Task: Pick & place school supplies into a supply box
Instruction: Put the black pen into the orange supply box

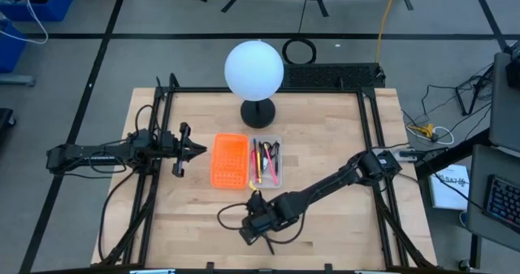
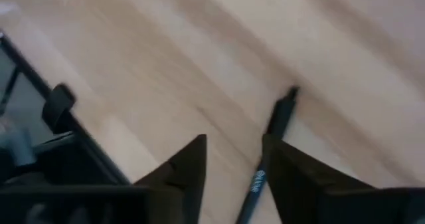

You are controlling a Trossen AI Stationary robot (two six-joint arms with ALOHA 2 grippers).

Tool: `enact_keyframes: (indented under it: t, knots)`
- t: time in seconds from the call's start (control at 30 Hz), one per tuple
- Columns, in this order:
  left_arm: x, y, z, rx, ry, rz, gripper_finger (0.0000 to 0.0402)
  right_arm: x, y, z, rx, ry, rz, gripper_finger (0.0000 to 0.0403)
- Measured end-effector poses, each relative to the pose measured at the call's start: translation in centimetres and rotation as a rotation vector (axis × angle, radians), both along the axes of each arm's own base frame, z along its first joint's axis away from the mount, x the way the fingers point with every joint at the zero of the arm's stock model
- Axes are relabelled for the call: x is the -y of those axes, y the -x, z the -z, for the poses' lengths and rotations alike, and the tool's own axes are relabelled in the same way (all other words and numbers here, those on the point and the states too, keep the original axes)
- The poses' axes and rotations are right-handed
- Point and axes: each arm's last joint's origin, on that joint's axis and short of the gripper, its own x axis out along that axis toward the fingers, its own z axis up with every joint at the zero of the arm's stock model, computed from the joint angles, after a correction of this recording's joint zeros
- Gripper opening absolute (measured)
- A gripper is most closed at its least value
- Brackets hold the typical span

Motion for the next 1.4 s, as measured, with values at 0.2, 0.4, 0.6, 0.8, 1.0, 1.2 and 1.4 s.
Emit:
enact_keyframes:
  t: [0.2, 0.4, 0.6, 0.8, 1.0, 1.2, 1.4]
  knots:
    - [0.0, 0.0, 0.0, 0.000, 0.000, 0.000, 0.0037, -0.5, 0.5, 1.1, -0.023, -0.011, -0.001, 0.0170]
    - [0.0, 0.0, 0.0, 0.001, -0.019, -0.003, 0.0037, -2.0, 0.9, 1.2, -0.008, -0.038, -0.001, 0.0155]
    - [0.0, 0.0, 0.0, 0.000, -0.015, -0.003, 0.0037, -2.8, 1.1, 1.2, 0.010, -0.060, 0.010, 0.0129]
    - [0.0, 0.0, 0.0, -0.003, -0.015, -0.002, 0.0037, -2.3, 1.8, 1.9, -0.084, -0.005, 0.006, 0.0120]
    - [0.0, 0.0, 0.1, -0.007, -0.015, -0.003, 0.0037, -1.9, 0.8, 3.9, -0.105, -0.035, -0.038, 0.0123]
    - [0.0, 0.0, 0.2, -0.016, -0.014, -0.004, 0.0037, -1.4, 0.3, 6.0, -0.180, -0.053, -0.075, 0.0123]
    - [0.0, 0.0, 0.4, -0.037, -0.008, -0.002, 0.0037, 0.0, 0.6, 7.5, -0.301, -0.018, -0.053, 0.0123]
